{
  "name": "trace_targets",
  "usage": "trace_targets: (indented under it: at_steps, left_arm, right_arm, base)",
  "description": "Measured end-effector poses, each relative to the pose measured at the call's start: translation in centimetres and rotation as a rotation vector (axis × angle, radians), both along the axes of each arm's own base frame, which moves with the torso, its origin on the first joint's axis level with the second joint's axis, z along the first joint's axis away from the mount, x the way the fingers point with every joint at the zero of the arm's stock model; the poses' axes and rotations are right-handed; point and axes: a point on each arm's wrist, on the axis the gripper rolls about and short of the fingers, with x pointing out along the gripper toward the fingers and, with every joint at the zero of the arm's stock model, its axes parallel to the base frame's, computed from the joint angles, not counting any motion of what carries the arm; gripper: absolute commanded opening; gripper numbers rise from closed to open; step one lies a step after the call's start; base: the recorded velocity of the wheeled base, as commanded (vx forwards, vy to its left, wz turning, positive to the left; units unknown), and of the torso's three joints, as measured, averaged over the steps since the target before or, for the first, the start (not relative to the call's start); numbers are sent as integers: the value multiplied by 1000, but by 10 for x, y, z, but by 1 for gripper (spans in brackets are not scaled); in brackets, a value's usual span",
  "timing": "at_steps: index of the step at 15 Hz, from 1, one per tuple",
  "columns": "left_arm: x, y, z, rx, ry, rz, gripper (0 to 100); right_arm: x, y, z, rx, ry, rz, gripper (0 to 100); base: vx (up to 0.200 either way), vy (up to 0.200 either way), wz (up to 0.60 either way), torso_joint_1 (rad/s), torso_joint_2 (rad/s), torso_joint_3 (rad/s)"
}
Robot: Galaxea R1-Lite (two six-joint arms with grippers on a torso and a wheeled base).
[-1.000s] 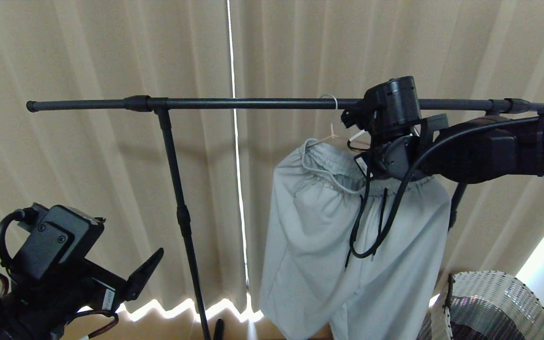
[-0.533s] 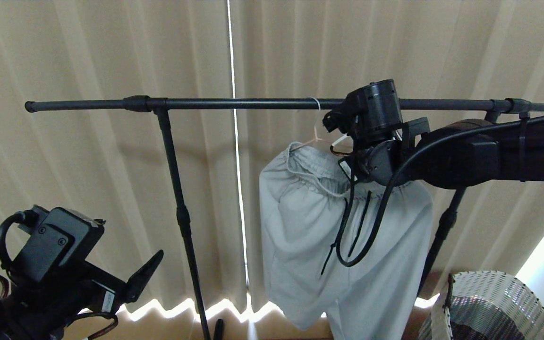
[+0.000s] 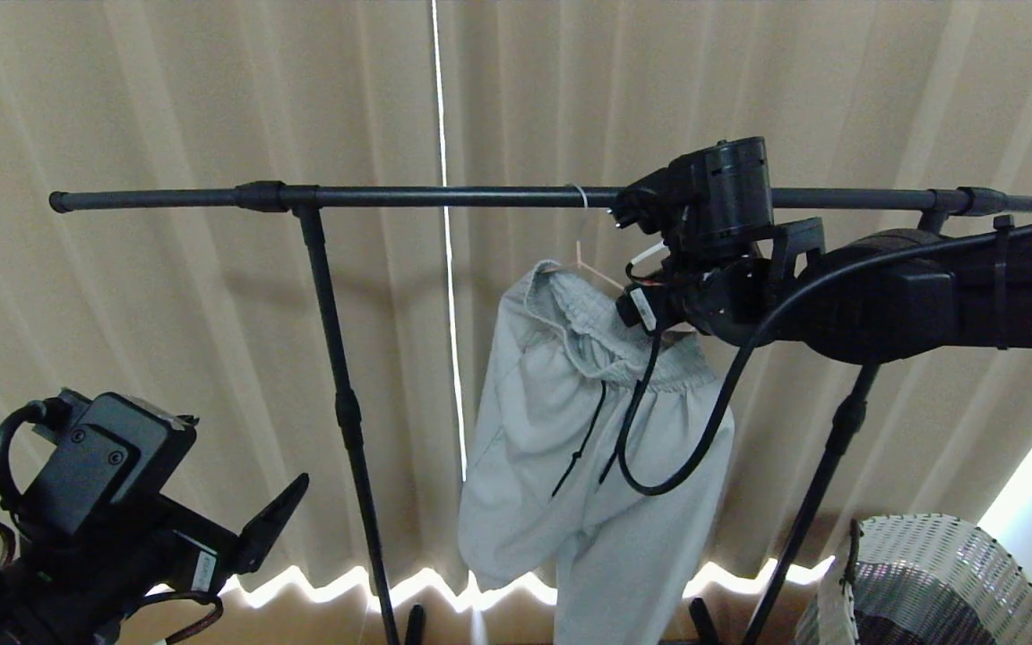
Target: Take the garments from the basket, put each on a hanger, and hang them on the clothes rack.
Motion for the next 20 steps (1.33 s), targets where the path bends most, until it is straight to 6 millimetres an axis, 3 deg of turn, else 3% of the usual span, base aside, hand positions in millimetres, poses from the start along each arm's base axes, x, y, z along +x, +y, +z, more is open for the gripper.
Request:
trace_targets:
  at_steps: [7, 12, 16, 18, 20]
  left_arm:
    - [0, 0, 1, -2, -3, 0, 100]
    - [-1, 0, 1, -2, -5, 0, 100]
    - [-1, 1, 3, -8, -16, 0, 100]
    - [-3, 2, 5, -14, -27, 3, 100]
    - [-6, 4, 10, -26, -52, 7, 100]
  right_arm:
    - [-10, 12, 2, 180, 25, 171, 100]
    - [-28, 13, 15, 298, 25, 217, 100]
    - [-67, -17, 23, 296, 36, 205, 100]
    - [-96, -42, 31, 299, 26, 196, 100]
    - [-129, -82, 33, 285, 9, 153, 100]
  base:
    - [0, 0, 0, 0, 0, 0]
    - [0, 0, 0, 0, 0, 0]
    - [0, 0, 0, 0, 0, 0]
    - [0, 0, 0, 0, 0, 0]
    - [0, 0, 0, 0, 0, 0]
